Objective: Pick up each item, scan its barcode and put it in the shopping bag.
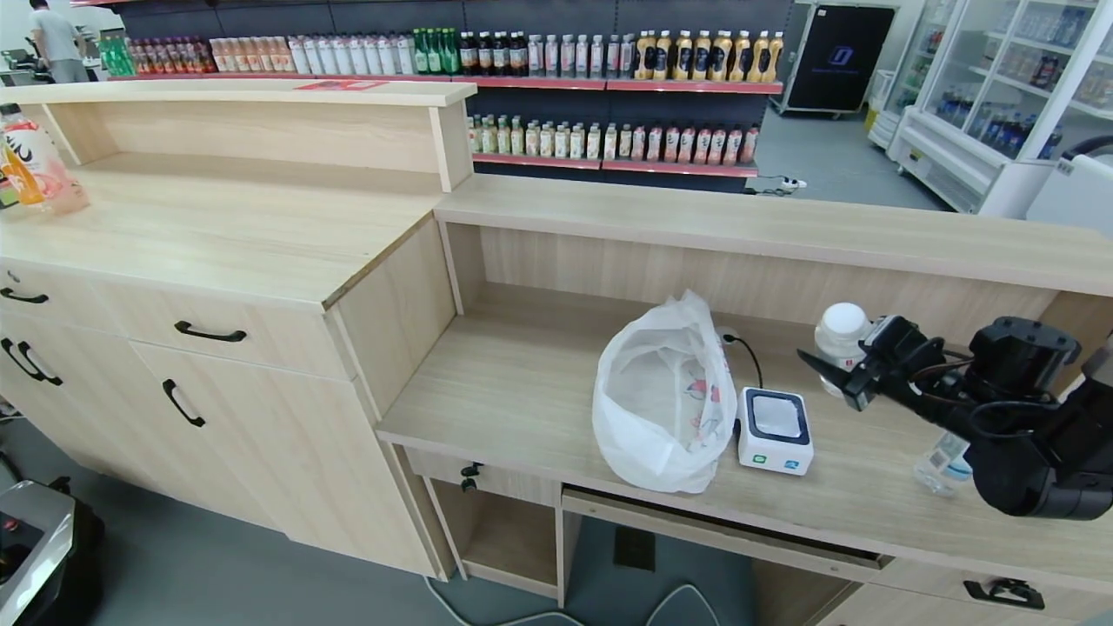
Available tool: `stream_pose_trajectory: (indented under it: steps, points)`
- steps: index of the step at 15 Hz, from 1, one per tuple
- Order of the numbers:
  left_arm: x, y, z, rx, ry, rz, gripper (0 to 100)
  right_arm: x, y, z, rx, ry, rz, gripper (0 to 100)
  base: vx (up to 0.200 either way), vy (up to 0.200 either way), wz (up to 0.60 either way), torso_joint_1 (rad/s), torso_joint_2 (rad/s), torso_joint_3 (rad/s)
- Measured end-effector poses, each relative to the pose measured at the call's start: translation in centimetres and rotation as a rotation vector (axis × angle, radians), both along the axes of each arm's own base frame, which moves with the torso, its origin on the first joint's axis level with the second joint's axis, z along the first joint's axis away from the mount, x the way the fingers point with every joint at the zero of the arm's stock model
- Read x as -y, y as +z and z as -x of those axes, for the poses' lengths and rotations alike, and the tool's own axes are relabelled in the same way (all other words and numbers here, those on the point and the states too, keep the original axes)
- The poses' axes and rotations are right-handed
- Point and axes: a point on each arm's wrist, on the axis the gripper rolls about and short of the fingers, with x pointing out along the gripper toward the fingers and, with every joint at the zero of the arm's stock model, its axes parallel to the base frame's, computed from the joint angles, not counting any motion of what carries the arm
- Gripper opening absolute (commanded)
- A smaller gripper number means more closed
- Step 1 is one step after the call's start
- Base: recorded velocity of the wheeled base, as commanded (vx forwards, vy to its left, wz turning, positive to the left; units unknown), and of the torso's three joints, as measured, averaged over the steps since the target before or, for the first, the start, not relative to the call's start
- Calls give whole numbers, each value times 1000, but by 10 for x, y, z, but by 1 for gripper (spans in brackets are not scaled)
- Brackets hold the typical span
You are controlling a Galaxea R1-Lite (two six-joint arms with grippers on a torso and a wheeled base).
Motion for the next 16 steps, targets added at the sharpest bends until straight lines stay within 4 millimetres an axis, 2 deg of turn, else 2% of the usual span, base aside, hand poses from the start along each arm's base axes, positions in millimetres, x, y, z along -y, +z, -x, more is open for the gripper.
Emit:
stream_pose_trajectory:
  steps: [4,16]
  points:
    - [0,0,0,0,0,0,0,-1,-10,1,-27,1,11,0,0,0,0,0,0,0]
    - [0,0,0,0,0,0,0,-8,-23,-20,-16,20,12,0,0,0,0,0,0,0]
